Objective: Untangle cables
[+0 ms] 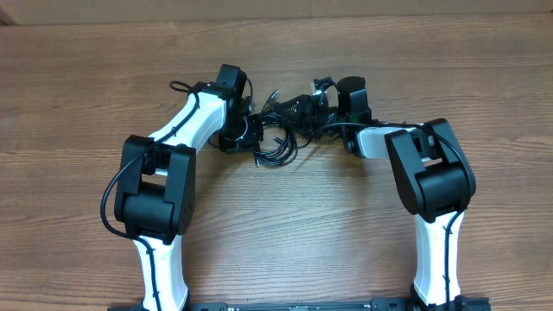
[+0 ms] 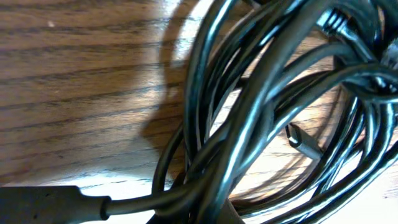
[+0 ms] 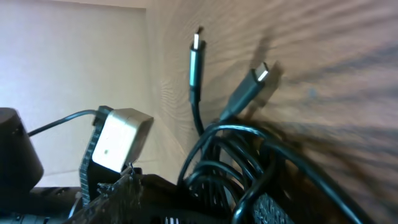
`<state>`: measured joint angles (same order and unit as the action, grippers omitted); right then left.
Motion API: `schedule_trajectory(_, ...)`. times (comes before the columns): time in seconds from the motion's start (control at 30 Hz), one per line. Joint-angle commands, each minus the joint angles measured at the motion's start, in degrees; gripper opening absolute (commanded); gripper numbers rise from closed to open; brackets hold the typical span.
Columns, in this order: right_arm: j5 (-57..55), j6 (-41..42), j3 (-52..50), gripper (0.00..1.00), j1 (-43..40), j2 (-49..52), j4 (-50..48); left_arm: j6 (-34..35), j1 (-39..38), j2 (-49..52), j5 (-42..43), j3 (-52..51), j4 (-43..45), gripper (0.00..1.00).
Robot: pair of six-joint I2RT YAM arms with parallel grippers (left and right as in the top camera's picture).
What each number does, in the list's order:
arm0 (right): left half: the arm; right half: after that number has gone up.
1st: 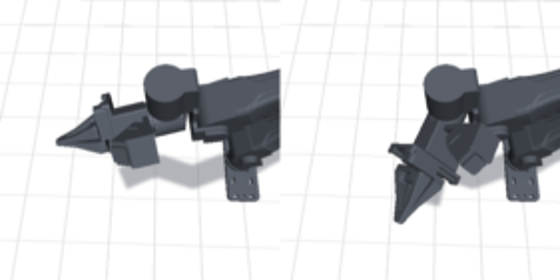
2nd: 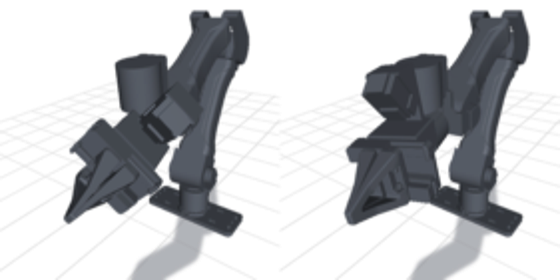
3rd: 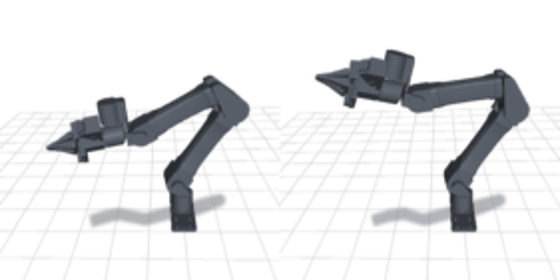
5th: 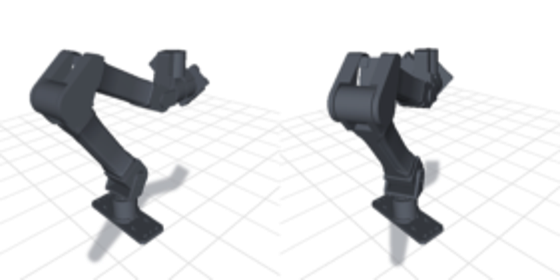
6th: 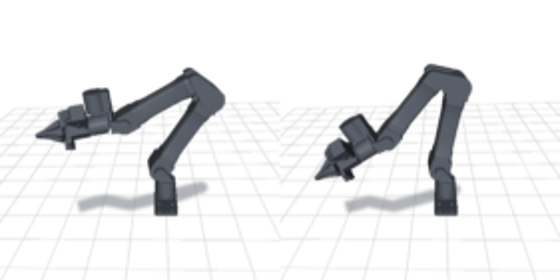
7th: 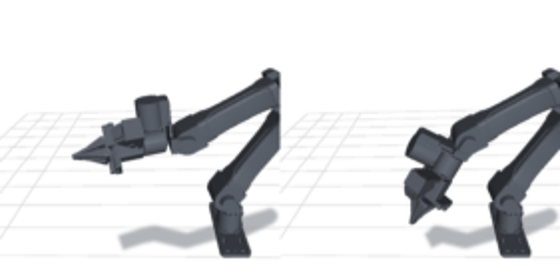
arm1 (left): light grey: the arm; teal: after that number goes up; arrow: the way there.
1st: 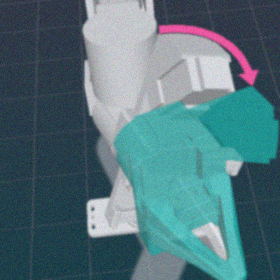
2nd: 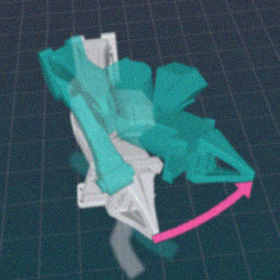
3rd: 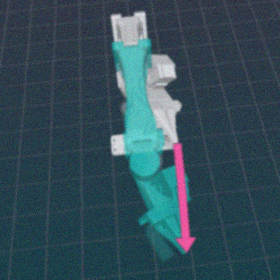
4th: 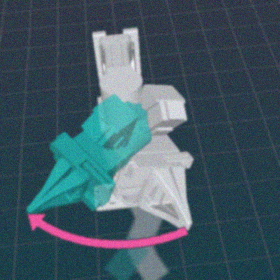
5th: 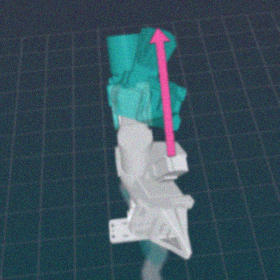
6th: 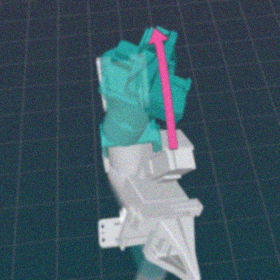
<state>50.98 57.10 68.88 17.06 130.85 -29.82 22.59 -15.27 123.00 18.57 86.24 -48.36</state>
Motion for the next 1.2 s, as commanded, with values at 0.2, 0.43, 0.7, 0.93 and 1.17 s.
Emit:
schedule_trajectory(0.2,3.48,9.68,0.52,0.54,1.75,1.07,-17.81,-2.05,-0.50,2.82,-3.93,-2.69,-1.11,0.04)
schedule_trajectory(0.43,7.02,10.47,0.61,0.52,2.23,1.07,-22.58,-2.93,-0.50,2.82,-3.91,-2.69,-1.14,0.04)
schedule_trajectory(0.7,8.28,16.87,0.85,0.54,1.95,1.07,-32.33,-3.34,-0.50,2.82,-3.96,-2.69,-1.33,0.04)
schedule_trajectory(0.93,8.26,21.68,3.02,0.46,1.18,1.07,-33.18,-3.34,-0.50,2.82,-4.02,-2.69,-1.38,0.04)
schedule_trajectory(1.17,7.67,31.74,3.93,0.31,-2.86,1.05,-42.53,-3.32,-0.50,2.82,-5.77,-2.71,-2.38,0.04)
